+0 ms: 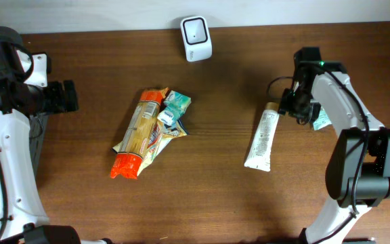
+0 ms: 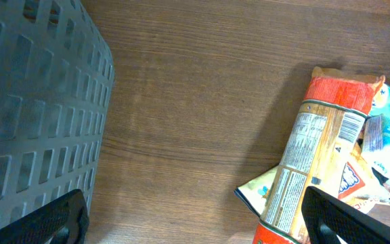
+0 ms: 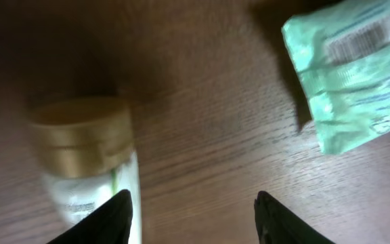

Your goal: Scan the item barcode

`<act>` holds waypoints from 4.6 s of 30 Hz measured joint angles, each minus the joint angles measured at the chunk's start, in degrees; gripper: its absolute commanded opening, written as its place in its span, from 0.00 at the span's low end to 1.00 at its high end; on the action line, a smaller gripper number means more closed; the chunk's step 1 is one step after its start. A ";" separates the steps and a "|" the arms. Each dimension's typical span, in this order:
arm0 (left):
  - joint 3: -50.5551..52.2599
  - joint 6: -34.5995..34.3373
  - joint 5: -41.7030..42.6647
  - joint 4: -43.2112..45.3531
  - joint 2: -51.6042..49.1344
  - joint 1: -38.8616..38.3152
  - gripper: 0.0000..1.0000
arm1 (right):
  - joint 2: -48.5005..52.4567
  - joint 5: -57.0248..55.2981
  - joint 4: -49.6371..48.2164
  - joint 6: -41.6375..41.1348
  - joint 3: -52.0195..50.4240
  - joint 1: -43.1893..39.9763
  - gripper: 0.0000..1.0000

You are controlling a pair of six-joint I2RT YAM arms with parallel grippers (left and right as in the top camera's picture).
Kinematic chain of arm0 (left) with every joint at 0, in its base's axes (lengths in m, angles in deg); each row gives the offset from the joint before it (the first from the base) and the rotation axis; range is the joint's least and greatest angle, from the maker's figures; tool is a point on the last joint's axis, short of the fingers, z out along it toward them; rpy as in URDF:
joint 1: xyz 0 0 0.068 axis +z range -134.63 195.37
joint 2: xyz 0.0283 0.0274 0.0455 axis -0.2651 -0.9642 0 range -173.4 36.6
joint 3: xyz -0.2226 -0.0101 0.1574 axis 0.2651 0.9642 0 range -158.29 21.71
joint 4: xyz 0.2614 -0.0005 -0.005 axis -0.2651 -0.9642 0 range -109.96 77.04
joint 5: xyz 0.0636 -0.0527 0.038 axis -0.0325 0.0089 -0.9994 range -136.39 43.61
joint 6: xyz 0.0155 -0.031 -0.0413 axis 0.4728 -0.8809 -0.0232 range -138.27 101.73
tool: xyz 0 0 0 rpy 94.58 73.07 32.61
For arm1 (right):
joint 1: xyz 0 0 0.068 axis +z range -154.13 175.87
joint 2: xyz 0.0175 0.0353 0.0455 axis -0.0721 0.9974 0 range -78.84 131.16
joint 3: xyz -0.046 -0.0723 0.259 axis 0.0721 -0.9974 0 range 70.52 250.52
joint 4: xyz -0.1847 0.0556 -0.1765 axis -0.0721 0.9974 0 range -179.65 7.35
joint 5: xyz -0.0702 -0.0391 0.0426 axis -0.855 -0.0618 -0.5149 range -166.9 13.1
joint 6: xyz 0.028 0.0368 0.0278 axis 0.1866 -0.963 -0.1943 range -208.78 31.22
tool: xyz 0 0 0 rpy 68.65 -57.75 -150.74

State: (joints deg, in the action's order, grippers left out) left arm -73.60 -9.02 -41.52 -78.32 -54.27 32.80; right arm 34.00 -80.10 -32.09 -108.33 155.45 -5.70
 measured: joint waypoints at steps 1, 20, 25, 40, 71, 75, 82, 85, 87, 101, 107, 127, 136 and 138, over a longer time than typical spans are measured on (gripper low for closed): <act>0.00 0.00 0.00 0.00 0.00 0.00 0.99 | 0.00 0.02 -2.03 0.00 -2.40 0.00 0.57; 0.00 0.00 0.00 -0.02 0.00 0.00 0.99 | 0.83 9.84 -13.18 8.83 -8.52 12.37 0.65; 0.00 0.00 0.02 0.17 0.00 0.00 0.99 | 0.98 17.68 7.74 28.94 6.38 8.96 0.72; 0.00 0.00 0.00 0.02 0.00 0.00 0.99 | 0.76 33.90 -4.81 42.64 -15.04 8.13 0.36; 0.00 0.00 0.00 0.02 0.00 0.00 0.99 | -32.76 54.69 0.83 25.49 1.29 7.61 0.04; 0.00 0.00 0.00 0.00 0.00 0.00 0.99 | -31.80 46.97 1.27 21.27 10.45 10.67 0.04; 0.00 0.00 -0.02 0.13 0.00 0.00 0.99 | -13.73 23.37 7.45 21.51 39.93 23.74 0.04; 0.00 0.00 0.00 0.11 0.00 0.00 0.99 | -3.58 8.74 1.20 22.49 44.26 25.57 0.04; 0.00 0.00 0.00 0.02 0.00 0.00 0.99 | 2.73 -1.20 -5.64 24.65 44.30 26.62 0.04; 0.00 0.00 0.00 0.02 0.00 0.00 0.99 | 31.91 -35.74 -38.34 48.54 44.24 28.68 0.04; 0.00 0.00 0.00 0.02 0.00 0.02 0.99 | 35.34 -37.16 -38.36 49.77 44.24 28.79 0.04; 0.00 0.00 0.02 0.00 0.00 0.00 0.99 | 34.32 -37.66 -25.66 43.01 44.28 29.46 0.04; 0.00 0.00 0.02 0.09 0.00 0.00 0.99 | 9.51 -19.26 14.34 16.46 45.97 28.61 0.04; 0.00 0.00 0.00 -0.02 0.00 0.00 0.99 | 8.85 -18.08 25.09 11.30 46.05 25.62 0.04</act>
State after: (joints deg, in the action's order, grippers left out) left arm -73.60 -9.02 -41.52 -78.34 -54.27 32.80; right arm 42.85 -98.18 -7.00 -97.03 201.50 19.92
